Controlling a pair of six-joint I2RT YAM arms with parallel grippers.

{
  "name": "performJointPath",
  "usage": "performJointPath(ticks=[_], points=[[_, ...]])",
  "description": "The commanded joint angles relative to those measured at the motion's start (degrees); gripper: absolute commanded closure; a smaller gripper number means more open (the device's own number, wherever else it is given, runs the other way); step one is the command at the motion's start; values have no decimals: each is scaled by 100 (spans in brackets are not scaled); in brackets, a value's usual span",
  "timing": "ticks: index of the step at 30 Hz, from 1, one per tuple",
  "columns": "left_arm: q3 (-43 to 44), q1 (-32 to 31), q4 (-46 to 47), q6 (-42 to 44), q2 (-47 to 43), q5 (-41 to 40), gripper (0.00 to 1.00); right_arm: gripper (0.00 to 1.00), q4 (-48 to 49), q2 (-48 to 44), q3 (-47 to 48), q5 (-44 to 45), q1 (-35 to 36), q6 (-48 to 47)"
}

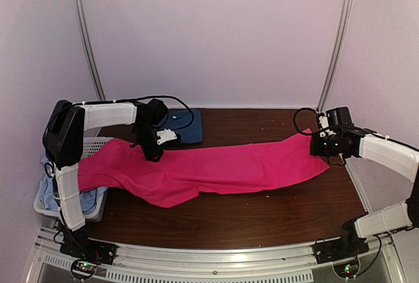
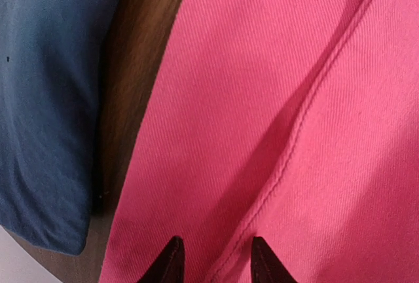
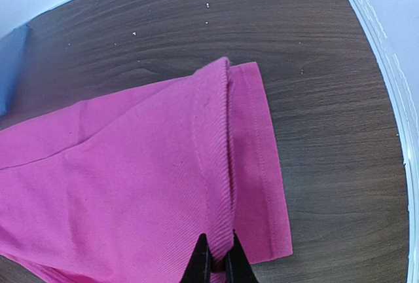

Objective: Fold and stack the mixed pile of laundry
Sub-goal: Pick up the flattened trousers from the center of the board, then fold the flattened trousers at the center of the board.

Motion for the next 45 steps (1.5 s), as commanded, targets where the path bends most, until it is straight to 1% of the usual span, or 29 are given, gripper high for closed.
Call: performJointPath(ticks=[1,3,4,6,9,10,14,18,23,25,29,33,40,45], points=[[170,85,-206,178,173,-21,67,100,170,-36,48,54,-51,23],[105,85,-223,203,170,83,73,100,168,-8,64,61,-57,7],[93,85,-252,208,161,133,77,100,168,8,73,57,-59,5],[74,85,-326,213,91,325,81,100,167,27,84,52,-60,0],[-64,76,-368,140,-212,700,94,100,172,15,93,49,-60,13],[-129,76,-366,107,-343,709,100,100,169,-15,93,45,-60,26],[-386,76,-210,-21,-1038,665,100,100,163,-190,67,20,-61,50],[-416,76,-201,-97,-1750,673,100,100,84,-463,53,28,-60,58],[-532,85,-107,-163,-2315,593,100,100,31,-931,55,-9,-62,118],[-479,85,-91,-195,-2404,308,100,100,11,-1062,121,8,-60,152],[-319,176,-2,-171,-2503,103,100,100,-86,-1165,439,207,-67,127],[-66,293,76,-87,-2484,83,100,100,-205,-912,776,332,-113,17],[71,318,76,10,-1818,58,100,100,207,-67,664,228,-225,-61],[-8,313,145,33,-1433,96,100,100,441,460,498,389,-297,-169]])
